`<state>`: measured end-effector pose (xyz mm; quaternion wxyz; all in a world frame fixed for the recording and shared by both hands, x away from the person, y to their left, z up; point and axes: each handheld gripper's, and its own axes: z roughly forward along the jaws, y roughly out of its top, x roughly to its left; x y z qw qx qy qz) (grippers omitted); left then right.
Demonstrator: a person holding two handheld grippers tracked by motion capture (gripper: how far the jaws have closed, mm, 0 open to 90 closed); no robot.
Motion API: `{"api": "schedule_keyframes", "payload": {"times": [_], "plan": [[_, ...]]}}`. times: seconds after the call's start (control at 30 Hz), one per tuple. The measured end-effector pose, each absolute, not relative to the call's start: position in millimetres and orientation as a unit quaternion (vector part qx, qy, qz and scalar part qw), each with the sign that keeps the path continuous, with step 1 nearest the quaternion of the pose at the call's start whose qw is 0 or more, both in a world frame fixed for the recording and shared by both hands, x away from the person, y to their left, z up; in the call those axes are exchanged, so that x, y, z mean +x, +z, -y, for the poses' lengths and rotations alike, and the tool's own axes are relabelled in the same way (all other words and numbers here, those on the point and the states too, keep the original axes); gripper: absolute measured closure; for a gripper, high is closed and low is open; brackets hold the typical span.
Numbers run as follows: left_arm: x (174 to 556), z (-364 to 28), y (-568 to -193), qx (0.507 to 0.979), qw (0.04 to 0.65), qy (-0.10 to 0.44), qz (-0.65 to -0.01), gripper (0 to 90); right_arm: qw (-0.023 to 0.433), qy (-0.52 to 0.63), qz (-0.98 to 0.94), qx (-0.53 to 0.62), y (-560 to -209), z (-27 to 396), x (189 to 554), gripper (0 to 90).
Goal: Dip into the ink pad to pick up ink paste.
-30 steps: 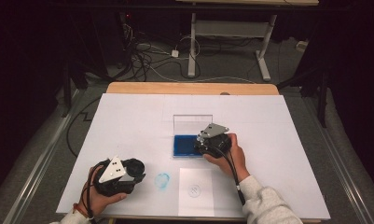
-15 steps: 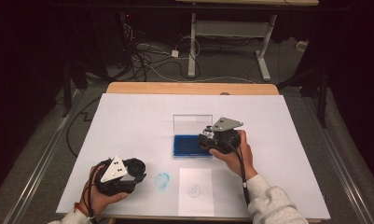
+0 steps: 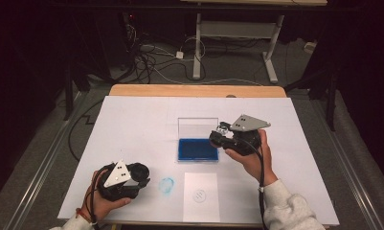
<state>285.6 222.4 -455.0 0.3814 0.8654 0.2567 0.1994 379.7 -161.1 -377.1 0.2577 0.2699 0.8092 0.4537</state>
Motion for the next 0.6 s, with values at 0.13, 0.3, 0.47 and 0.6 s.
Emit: {"api": "schedule_keyframes", "payload": {"times": [0.13,0.3,0.47,0.6], "plan": [[285.6,-223.4,-455.7,0.864,0.383,0.198,-0.259,37.0,0.258,0.46,-0.807,0.267,-370.2,164.3,374.6,57.4],[285.6,-223.1,-455.7,0.864,0.382,0.198,-0.259,37.0,0.257,0.467,-0.805,0.26,-364.1,167.1,368.3,57.5],[286.4,-222.6,-457.1,0.865,0.379,0.197,-0.261,37.0,0.256,0.47,-0.806,0.253,-360.8,169.3,362.0,57.5],[286.1,-224.5,-458.4,0.866,0.377,0.196,-0.264,37.0,0.256,0.479,-0.802,0.251,-356.0,172.8,357.8,57.5]]}}
